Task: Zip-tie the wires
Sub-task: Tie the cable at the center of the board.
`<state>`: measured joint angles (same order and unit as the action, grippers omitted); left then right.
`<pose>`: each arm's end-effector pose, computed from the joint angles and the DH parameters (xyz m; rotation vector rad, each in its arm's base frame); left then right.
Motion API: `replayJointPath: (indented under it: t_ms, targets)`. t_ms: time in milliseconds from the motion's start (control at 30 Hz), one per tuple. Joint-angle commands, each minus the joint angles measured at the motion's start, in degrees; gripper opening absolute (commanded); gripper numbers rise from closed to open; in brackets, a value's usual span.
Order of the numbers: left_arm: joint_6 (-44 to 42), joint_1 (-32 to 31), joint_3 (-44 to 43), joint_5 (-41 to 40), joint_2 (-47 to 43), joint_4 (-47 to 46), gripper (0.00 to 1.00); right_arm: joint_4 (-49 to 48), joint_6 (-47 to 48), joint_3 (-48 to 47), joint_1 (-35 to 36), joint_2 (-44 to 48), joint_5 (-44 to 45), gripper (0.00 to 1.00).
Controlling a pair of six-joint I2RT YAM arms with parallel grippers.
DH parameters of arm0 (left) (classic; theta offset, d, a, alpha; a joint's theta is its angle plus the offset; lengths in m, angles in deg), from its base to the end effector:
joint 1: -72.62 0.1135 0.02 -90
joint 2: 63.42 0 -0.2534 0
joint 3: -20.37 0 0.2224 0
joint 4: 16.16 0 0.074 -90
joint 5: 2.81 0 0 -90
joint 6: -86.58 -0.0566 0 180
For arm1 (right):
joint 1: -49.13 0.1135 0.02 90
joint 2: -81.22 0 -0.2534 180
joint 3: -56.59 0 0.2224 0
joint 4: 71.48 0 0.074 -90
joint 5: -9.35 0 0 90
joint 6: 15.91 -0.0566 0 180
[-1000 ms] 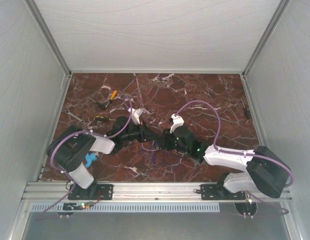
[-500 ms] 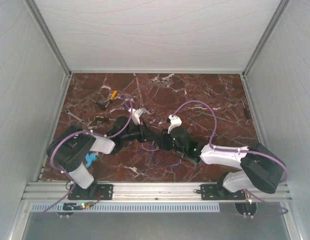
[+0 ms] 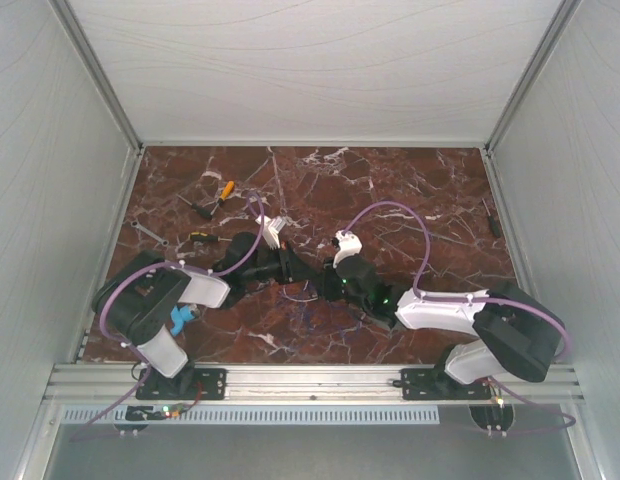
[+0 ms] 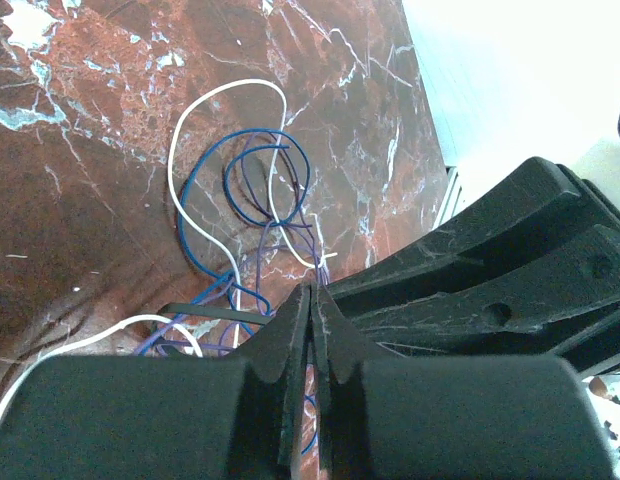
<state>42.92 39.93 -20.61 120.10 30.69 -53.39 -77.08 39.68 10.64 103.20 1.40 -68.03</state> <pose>0.2262 -0.1817 0.1550 0.2082 2.0692 -1.4375 0.1706 0.2144 0.1778 -0.2247 2.1204 0.7186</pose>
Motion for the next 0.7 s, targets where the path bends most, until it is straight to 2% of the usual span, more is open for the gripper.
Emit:
replayJointPath:
  t_ms: [0, 167, 667]
  targets:
    - [0.4, -0.2, -1.6, 0.3, -1.7, -1.7, 0.00, -4.1, -1.1, -1.6, 0.6, -0.9, 3.1, 0.09]
    - [0.4, -0.2, -1.5, 0.3, -1.7, -1.7, 0.00, -4.0, -1.3, -1.3, 0.8, -0.6, 3.3, 0.00]
    - [-2.4, 2.0, -3.0, -1.7, -1.6, 0.4, 0.00, -2.1, -1.0, 2.4, 3.2, 1.0, 5.9, 0.00]
